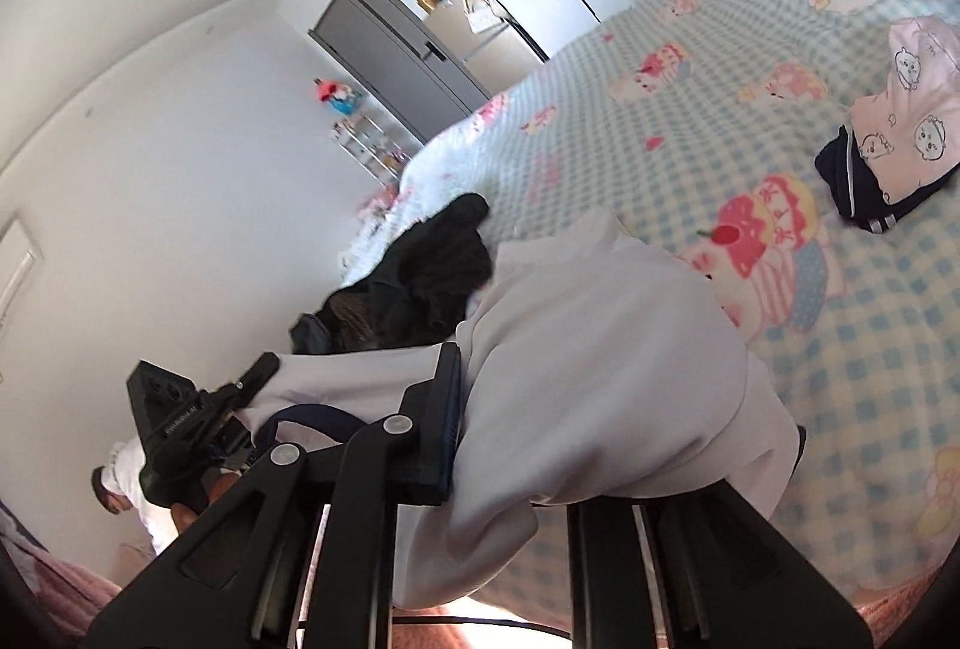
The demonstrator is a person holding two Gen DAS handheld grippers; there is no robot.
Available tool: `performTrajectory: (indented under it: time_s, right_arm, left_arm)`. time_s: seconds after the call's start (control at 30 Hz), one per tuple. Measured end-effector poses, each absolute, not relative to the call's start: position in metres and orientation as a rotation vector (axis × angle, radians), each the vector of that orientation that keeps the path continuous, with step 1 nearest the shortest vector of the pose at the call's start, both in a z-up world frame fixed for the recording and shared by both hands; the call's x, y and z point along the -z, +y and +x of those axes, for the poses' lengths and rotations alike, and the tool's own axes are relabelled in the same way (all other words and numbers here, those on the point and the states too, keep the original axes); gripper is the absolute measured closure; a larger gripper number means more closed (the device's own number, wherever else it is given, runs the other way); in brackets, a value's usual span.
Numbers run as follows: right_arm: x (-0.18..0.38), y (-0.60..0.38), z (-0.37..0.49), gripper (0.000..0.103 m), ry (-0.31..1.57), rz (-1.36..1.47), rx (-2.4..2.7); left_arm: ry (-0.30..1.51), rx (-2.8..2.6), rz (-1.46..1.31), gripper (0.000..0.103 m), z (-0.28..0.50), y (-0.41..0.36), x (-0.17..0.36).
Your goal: Fold clothes
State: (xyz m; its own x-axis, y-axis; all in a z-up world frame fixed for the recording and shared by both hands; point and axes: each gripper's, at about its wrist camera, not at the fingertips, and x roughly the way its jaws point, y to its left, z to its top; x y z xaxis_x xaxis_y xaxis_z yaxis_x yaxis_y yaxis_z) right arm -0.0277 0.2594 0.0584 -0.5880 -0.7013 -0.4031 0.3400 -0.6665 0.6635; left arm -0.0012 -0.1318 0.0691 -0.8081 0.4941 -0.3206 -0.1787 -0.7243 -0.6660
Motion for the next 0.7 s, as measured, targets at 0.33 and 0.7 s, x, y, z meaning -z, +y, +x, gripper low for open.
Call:
performTrajectory:
  time_s: [0.33,0.7]
  right_arm:
    - [0.04,0.266,-0.067,0.088,-0.646,1.389,2.293]
    - [-0.281,0.29,-0.258,0.092,-0.593,0.686,2.49]
  left_arm:
    - [-0.799,-2.473,-1.099,0.099,-0.067,-0.099,0.02]
    - [-0.504,-2.713,-0.489,0.099,-0.236,-0.096,-0.294]
